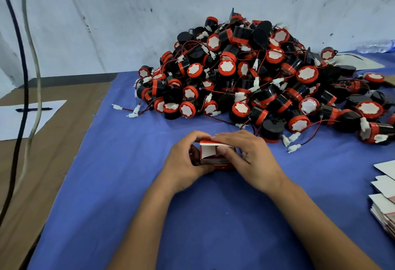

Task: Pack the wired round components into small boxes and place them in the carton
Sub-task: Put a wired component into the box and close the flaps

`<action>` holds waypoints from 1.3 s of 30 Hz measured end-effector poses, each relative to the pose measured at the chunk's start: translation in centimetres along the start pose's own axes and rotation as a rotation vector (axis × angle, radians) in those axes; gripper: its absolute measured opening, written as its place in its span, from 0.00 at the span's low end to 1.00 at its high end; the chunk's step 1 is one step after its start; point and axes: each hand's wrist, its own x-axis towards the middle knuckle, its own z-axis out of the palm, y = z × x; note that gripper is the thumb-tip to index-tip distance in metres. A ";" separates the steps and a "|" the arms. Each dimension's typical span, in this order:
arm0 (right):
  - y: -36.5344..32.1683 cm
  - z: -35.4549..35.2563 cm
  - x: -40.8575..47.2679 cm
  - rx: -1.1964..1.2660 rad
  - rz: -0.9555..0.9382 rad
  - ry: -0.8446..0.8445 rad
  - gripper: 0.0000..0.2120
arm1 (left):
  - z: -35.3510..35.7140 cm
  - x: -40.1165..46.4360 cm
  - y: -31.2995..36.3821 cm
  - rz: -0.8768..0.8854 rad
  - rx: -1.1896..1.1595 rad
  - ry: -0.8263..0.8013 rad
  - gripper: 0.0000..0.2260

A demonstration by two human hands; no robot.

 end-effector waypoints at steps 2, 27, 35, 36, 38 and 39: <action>-0.2 0.6 -0.2 0.014 0.023 -0.058 0.19 | 0.1 0.1 -0.1 0.001 -0.010 0.004 0.29; -0.3 0.5 -0.3 0.037 -0.011 0.043 0.05 | 0.1 -0.2 -0.5 0.111 0.006 0.194 0.15; -0.4 1.1 -0.7 -0.058 -0.085 0.107 0.09 | 1.0 -0.6 -0.2 0.217 0.148 0.310 0.09; -0.4 1.2 -0.7 -0.079 -0.098 0.121 0.08 | 1.2 -0.8 -0.1 0.242 0.197 0.336 0.08; -0.5 1.4 -0.9 -0.125 -0.111 0.140 0.07 | 1.6 -1.0 -0.1 0.290 0.282 0.379 0.09; -0.5 1.5 -1.0 -0.134 -0.107 0.138 0.06 | 1.7 -1.2 -0.2 0.306 0.322 0.385 0.09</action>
